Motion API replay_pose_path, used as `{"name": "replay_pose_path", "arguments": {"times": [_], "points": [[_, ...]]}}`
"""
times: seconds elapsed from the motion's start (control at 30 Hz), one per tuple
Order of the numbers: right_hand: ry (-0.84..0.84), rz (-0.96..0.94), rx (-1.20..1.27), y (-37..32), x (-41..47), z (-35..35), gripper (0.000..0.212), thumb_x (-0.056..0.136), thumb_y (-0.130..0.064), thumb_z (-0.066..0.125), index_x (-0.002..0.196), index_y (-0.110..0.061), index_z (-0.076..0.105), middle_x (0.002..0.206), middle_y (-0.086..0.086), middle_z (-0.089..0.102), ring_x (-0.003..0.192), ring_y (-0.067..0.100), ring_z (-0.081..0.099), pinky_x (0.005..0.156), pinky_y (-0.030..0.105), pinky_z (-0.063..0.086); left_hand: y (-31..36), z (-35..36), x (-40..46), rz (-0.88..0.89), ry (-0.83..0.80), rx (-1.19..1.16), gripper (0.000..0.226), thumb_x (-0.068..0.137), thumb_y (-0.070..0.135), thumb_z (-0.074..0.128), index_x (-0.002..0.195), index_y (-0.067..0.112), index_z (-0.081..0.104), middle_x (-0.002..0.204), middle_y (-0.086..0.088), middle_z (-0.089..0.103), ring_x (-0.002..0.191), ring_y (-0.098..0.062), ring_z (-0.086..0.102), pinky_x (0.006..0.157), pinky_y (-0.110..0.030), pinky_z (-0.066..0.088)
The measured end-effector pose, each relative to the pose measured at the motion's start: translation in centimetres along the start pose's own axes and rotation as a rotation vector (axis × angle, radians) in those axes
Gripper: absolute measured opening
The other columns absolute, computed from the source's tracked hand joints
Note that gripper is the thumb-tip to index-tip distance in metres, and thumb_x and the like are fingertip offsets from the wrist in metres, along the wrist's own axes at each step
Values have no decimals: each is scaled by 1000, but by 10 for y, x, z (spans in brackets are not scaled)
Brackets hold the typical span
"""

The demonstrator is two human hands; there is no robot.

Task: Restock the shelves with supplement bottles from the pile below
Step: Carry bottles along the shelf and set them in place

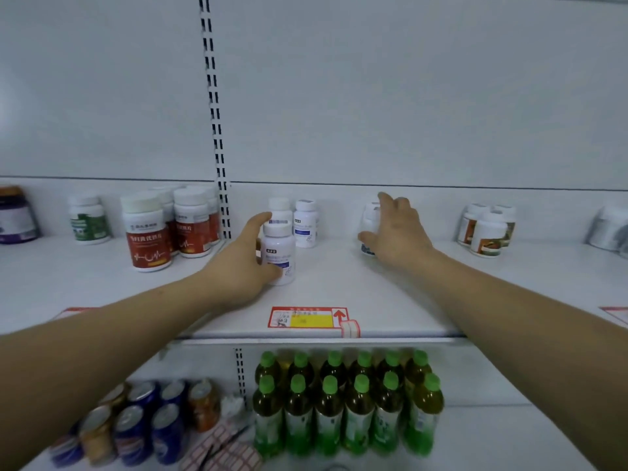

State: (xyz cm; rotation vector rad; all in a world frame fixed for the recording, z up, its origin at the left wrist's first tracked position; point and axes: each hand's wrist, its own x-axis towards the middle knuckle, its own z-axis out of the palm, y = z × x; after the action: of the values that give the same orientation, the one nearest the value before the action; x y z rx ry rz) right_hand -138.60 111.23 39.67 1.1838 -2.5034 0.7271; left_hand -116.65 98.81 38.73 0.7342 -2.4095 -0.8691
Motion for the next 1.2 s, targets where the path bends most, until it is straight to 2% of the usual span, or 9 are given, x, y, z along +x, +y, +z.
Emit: {"name": "replay_pose_path", "arguments": {"times": [0.1, 0.23, 0.33, 0.67, 0.77, 0.83, 0.9, 1.0, 1.2], "points": [[-42, -210, -67, -26, -22, 2, 66, 90, -48, 54, 145, -24, 29, 139, 7, 35, 130, 25, 33, 104, 38, 34, -7, 1, 15, -1, 28, 20, 85, 83, 11, 65, 146, 35, 13, 111, 2, 52, 98, -22, 60, 89, -29, 43], [-430, -145, -59, -41, -37, 16, 71, 85, -69, 43, 144, -32, 33, 150, 3, 31, 137, 26, 30, 111, 40, 29, -13, 4, 37, -17, 30, 33, 86, 86, 10, 62, 148, 31, 7, 118, -6, 56, 104, -25, 58, 91, -32, 43], [-573, -166, -93, -41, -33, 23, 76, 83, -76, 34, 147, -34, 30, 156, 1, 26, 140, 24, 28, 114, 44, 25, -17, 5, 50, -41, 22, 79, 88, 88, 12, 60, 149, 33, 0, 131, -8, 54, 110, -27, 57, 92, -33, 41], [-558, -158, -87, -41, -33, 25, 74, 83, -75, 35, 145, -35, 32, 153, -1, 29, 137, 23, 32, 111, 44, 28, -16, 8, 68, -104, 13, 121, 92, 89, 17, 60, 150, 31, -9, 139, -10, 49, 118, -29, 53, 96, -33, 38], [-561, -137, -60, -44, -35, 18, 76, 82, -75, 38, 145, -33, 33, 154, 1, 29, 138, 24, 32, 112, 43, 28, -5, 0, 55, -189, -18, 119, 98, 88, 29, 64, 150, 28, -12, 151, -9, 33, 130, -29, 43, 104, -34, 33], [-499, -158, -41, -52, -31, 6, 75, 84, -73, 41, 145, -31, 33, 152, 2, 32, 137, 25, 34, 110, 40, 31, -1, -15, 37, -194, -44, 191, 94, 87, 40, 63, 151, 29, -4, 155, -6, 24, 136, -26, 35, 108, -34, 29], [-405, -252, -51, -72, -25, -8, 68, 86, -68, 44, 143, -32, 36, 148, 2, 38, 131, 26, 40, 105, 40, 36, 1, -35, 9, -164, -61, 287, 84, 87, 46, 60, 151, 28, 10, 156, -1, 22, 139, -22, 31, 110, -31, 24], [-347, -381, -80, -117, -20, -18, 70, 87, -65, 44, 146, -31, 31, 152, 4, 32, 136, 26, 34, 108, 39, 32, -4, -66, -42, -160, -73, 421, 72, 87, 49, 58, 148, 27, 25, 155, 4, 27, 137, -18, 32, 107, -27, 25], [-347, -608, -23, -240, -47, 3, 64, 87, -64, 44, 140, -28, 40, 145, 5, 42, 129, 27, 42, 102, 38, 38, -46, -137, -140, -296, -38, 564, 69, 87, 54, 55, 146, 34, 25, 154, 8, 26, 137, -16, 32, 110, -32, 27]]}}
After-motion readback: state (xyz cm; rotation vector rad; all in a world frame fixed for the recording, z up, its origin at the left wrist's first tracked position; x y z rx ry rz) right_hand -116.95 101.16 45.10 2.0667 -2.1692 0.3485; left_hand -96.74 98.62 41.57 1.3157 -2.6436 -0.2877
